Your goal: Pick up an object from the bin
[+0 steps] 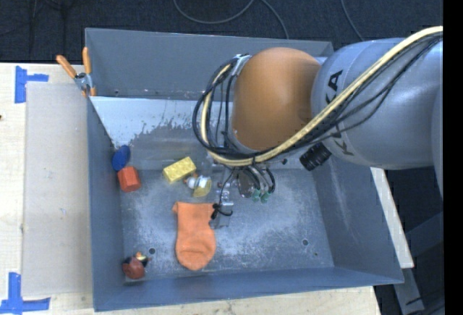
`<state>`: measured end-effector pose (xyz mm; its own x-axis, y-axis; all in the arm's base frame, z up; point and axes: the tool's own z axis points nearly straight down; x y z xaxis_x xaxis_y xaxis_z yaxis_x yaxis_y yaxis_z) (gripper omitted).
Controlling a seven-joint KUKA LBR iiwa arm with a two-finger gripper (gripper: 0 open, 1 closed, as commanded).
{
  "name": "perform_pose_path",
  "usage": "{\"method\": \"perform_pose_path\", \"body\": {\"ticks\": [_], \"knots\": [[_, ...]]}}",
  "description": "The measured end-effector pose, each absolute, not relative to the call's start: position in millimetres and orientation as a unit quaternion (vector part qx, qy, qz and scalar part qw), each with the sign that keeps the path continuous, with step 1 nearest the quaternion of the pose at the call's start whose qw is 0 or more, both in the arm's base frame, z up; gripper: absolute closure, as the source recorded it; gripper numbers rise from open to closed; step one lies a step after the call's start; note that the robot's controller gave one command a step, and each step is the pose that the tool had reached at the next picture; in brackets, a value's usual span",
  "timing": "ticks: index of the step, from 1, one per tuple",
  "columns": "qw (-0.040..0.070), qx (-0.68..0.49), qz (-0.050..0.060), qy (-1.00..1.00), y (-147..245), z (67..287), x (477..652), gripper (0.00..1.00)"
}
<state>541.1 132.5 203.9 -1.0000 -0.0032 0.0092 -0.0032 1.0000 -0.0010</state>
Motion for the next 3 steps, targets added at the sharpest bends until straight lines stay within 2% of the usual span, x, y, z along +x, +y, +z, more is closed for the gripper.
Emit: {"method": "perform_pose_path", "body": {"ticks": [1,2,3], "knots": [[0.001,0.0,0.0,-1.0,132,208,542.5,0.0],[-0.003,0.012,-0.001,-1.0,132,199,539.2,0.0],[0.0,0.028,0.0,-1.0,155,132,519.0,0.0]]}}
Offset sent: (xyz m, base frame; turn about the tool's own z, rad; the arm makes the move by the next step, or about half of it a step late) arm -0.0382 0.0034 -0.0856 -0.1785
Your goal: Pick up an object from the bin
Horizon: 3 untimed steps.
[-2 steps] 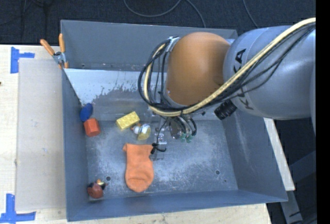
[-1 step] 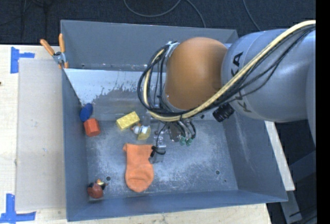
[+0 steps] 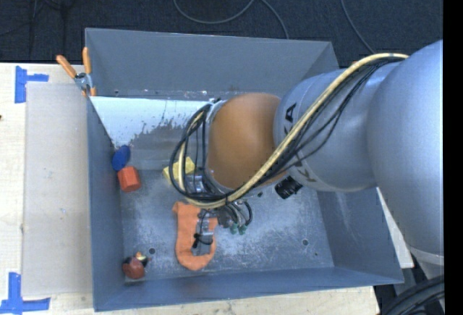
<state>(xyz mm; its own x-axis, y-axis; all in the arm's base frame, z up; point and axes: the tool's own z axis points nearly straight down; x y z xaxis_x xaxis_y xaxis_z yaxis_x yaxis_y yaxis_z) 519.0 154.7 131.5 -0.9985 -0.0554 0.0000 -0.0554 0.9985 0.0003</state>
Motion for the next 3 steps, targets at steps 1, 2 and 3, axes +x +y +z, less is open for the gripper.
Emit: {"method": "perform_pose_path", "body": {"ticks": [1,2,3], "knots": [[-0.001,-0.008,0.0,-1.0,153,108,533.2,0.0],[0.0,0.11,0.0,-0.994,121,70,561.8,1.0],[0.0,0.11,0.0,-0.994,121,70,561.8,1.0]]}}
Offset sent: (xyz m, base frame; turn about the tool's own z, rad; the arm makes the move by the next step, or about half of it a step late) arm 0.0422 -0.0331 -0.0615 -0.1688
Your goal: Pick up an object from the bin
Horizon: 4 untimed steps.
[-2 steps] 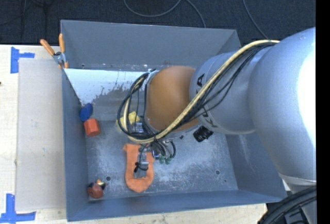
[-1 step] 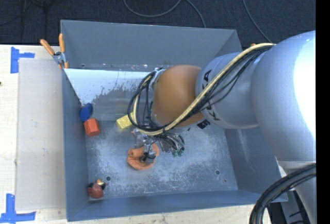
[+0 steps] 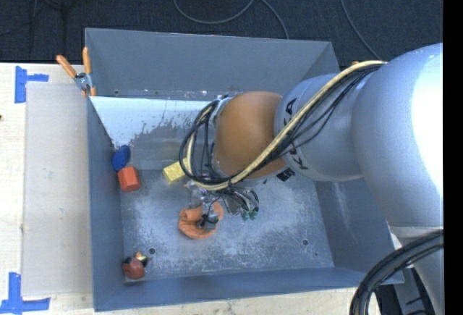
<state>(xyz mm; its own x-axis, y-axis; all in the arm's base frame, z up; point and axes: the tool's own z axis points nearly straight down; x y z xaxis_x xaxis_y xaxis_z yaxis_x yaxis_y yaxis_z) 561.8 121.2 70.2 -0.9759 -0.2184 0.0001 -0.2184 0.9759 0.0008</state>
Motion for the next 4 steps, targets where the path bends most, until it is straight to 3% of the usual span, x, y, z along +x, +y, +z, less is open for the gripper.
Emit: {"method": "perform_pose_path", "body": {"ticks": [3,4], "knots": [[-0.001,0.12,-0.001,-0.993,126,70,565.0,1.0],[0.001,0.116,-0.001,-0.993,130,89,553.1,1.0]]}}
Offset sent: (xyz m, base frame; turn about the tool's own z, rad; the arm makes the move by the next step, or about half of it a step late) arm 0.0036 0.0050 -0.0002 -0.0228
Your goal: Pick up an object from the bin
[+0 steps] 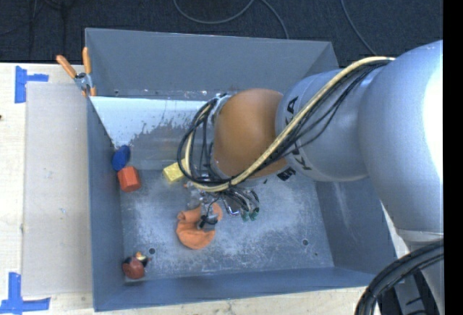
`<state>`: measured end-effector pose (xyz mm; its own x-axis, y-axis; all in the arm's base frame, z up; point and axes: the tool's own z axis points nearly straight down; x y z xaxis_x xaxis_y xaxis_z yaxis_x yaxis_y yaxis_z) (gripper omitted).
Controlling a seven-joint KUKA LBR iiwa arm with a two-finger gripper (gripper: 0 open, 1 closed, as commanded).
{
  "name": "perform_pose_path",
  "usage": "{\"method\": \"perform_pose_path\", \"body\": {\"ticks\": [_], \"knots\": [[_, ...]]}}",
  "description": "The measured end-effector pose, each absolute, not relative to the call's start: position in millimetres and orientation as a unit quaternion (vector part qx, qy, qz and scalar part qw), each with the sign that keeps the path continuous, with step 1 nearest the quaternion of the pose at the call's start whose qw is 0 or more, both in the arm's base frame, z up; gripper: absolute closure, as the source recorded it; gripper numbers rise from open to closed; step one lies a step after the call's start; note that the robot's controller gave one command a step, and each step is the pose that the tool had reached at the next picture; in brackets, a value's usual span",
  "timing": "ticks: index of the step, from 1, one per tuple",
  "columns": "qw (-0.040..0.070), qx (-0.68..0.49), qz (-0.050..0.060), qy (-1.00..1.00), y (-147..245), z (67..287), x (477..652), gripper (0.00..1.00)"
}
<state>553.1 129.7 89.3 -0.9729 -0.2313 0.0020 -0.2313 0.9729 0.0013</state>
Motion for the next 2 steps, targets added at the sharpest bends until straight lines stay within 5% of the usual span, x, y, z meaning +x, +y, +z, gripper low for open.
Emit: {"method": "perform_pose_path", "body": {"ticks": [2], "knots": [[0.003,0.11,0.0,-0.994,136.9,95.6,559.8,1.0]]}}
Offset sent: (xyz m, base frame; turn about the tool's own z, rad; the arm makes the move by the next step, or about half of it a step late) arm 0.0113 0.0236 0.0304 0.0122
